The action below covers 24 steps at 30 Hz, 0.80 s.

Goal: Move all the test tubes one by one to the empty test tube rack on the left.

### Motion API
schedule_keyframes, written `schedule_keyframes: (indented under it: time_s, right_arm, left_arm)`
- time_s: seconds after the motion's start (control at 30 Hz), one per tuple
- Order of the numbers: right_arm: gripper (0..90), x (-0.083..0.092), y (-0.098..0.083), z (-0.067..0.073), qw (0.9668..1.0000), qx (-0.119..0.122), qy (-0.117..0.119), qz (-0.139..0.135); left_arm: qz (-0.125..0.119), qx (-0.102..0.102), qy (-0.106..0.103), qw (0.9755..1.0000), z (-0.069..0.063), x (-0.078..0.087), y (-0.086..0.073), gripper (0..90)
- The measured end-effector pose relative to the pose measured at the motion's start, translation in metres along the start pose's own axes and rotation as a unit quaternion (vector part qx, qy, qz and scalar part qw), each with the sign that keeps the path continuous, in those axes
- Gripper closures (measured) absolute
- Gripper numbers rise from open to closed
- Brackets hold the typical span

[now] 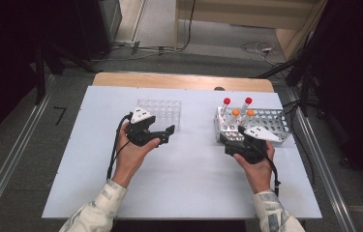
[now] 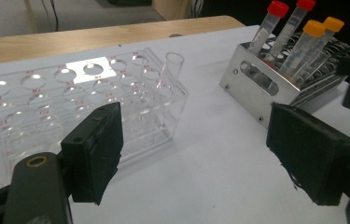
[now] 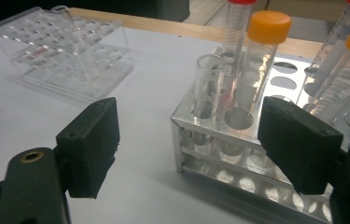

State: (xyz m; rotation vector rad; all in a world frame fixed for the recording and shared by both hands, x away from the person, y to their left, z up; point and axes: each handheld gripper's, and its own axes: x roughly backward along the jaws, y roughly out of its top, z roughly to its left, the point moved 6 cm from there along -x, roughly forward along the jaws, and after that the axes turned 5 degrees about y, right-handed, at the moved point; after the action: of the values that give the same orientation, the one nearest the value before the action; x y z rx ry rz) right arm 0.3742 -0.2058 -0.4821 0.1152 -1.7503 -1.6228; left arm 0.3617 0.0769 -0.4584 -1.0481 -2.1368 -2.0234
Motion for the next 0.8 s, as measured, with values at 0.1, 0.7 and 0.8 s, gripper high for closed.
schedule_keyframes:
  time_s: [0.1,0.7,0.8]
  right_arm:
    - [22.2,-0.008,-0.001,-0.004,0.9999,0.003,-0.015,0.001]
    - [59.1,-0.025,0.003,-0.009,0.9996,0.001,-0.022,-0.016]
    - [64.9,-0.027,0.002,-0.009,0.9996,0.001,-0.023,-0.015]
  left_arm:
    - [0.001,0.000,-0.001,1.0000,0.003,0.005,-0.006,19.5]
    - [-0.007,0.008,-0.004,0.9999,0.003,0.013,-0.005,20.0]
    - [-0.007,0.009,-0.004,0.9999,0.004,0.014,-0.005,20.0]
